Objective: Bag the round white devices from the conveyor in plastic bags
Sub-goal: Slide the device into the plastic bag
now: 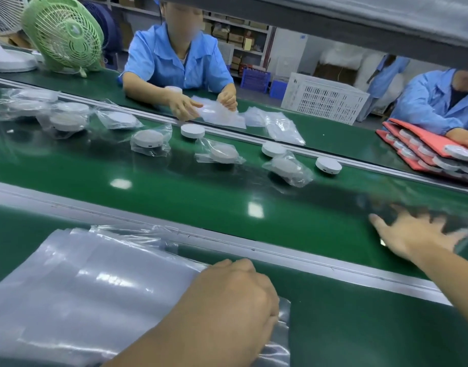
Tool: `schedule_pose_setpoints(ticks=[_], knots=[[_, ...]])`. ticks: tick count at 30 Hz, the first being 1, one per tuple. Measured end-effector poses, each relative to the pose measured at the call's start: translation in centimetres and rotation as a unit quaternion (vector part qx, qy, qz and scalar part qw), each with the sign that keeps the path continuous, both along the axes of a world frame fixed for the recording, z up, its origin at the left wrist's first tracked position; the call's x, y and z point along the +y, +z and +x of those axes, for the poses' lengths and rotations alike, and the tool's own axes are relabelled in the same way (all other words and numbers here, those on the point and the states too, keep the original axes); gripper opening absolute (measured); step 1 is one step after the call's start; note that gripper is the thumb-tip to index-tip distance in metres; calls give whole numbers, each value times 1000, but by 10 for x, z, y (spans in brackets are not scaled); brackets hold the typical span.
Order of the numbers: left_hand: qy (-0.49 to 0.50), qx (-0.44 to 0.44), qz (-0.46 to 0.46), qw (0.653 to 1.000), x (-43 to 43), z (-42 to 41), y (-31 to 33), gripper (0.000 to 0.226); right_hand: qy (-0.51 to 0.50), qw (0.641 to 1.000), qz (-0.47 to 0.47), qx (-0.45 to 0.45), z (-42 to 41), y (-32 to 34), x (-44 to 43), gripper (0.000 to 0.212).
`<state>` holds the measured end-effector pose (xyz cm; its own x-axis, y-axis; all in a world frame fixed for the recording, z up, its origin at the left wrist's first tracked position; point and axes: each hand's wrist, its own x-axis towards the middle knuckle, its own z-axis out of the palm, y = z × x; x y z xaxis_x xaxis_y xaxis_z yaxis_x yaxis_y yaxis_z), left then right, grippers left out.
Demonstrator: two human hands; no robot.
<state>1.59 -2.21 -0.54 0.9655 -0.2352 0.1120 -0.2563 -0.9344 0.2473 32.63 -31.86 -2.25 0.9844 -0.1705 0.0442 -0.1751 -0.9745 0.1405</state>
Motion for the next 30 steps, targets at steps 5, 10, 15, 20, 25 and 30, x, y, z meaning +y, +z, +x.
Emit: schedule_pose_setpoints(ticks=[5,10,15,20,25,30], knots=[[24,-49,-93,994,8,-1,-8,31,44,992,88,-75,-12,-8,-89,42],[43,-55,-121,990,11,1,-12,32,119,973,129,-150,-44,4,-64,35],[19,-15,-111,994,12,1,-13,48,296,913,238,-151,-97,-3,17,18],[20,-29,-80,996,8,-2,-14,35,356,894,258,-91,-125,-19,47,19],[26,-42,-68,996,4,-3,-16,35,322,906,255,-103,-124,-19,45,16],[32,-51,-64,996,3,-2,-21,33,294,912,268,-99,-122,-20,45,13]])
